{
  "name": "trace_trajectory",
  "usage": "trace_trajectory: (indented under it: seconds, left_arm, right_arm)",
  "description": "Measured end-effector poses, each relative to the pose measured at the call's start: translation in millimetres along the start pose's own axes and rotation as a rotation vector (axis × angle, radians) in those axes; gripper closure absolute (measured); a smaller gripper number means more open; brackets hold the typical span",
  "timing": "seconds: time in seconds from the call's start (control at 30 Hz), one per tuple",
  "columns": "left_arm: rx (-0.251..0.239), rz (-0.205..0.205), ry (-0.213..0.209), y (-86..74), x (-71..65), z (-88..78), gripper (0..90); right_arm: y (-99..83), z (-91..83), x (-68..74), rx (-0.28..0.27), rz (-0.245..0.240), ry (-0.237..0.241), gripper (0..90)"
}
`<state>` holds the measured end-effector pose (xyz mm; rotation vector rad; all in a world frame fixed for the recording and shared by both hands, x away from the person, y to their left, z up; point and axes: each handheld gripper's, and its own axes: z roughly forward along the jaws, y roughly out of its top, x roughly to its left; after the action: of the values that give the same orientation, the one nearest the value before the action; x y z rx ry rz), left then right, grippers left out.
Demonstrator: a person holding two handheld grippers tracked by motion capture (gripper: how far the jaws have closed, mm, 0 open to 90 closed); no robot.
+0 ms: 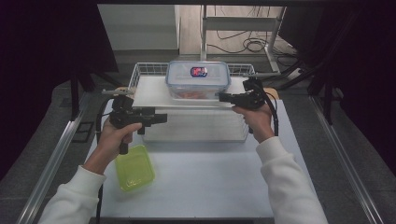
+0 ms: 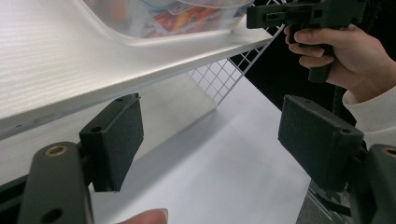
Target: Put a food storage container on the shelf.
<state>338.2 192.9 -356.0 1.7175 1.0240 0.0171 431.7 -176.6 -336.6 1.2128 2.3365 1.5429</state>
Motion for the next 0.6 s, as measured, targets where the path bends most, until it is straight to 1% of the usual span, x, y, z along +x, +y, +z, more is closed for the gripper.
trace_trajectory:
  seconds: [0.17,0.2,0.23,0.27,0.3,0.33,0.37,0.43,0.47,0.5,0.53,0.6]
  left_arm:
    - [-0.005,-0.007,0.002,-2.3,1.4,-1.6,21.7]
    - [-0.005,-0.007,0.003,-3.4,1.6,-2.2,21.8]
    - [-0.005,-0.010,0.004,-4.2,1.6,-2.6,21.8]
    - [0.000,-0.005,0.010,-6.8,2.2,-3.6,22.0]
    - [0.000,-0.005,0.010,-6.8,2.2,-3.6,22.1]
    - [0.002,-0.004,0.021,-10.1,1.8,-4.9,22.2]
    - [0.002,-0.004,0.021,-10.1,1.8,-4.9,22.3]
    - [0.002,0.000,0.021,-15.0,1.6,-7.4,22.5]
    - [0.001,-0.001,0.017,-18.0,1.5,-8.7,22.6]
    - [0.001,-0.001,0.015,-20.5,1.6,-9.6,22.6]
    - [0.007,0.006,0.022,-28.6,1.1,-11.7,22.6]
    - [0.021,0.018,0.042,-37.4,0.7,-13.0,22.6]
  right_arm:
    - [-2.2,-7.5,3.6,-0.006,-0.011,0.011,89.0]
    - [-4.5,-12.4,4.5,-0.004,-0.012,0.014,89.0]
    - [-4.5,-12.4,4.5,-0.004,-0.012,0.014,89.0]
    - [-8.0,-18.8,4.8,-0.008,-0.014,0.021,88.9]
    - [-8.0,-18.8,4.8,-0.008,-0.014,0.021,88.9]
    - [-12.1,-25.4,4.6,-0.009,-0.013,0.027,88.8]
    - [-12.1,-25.4,4.6,-0.009,-0.013,0.027,88.8]
    - [-18.5,-33.5,4.4,-0.004,-0.012,0.031,87.6]
    - [-27.9,-42.7,4.2,0.004,-0.013,0.036,84.6]
    - [-27.9,-42.7,4.2,0.004,-0.013,0.036,84.6]
    - [-36.8,-49.7,4.8,0.013,-0.018,0.038,81.7]
    - [-48.5,-56.7,5.0,0.023,-0.015,0.040,75.9]
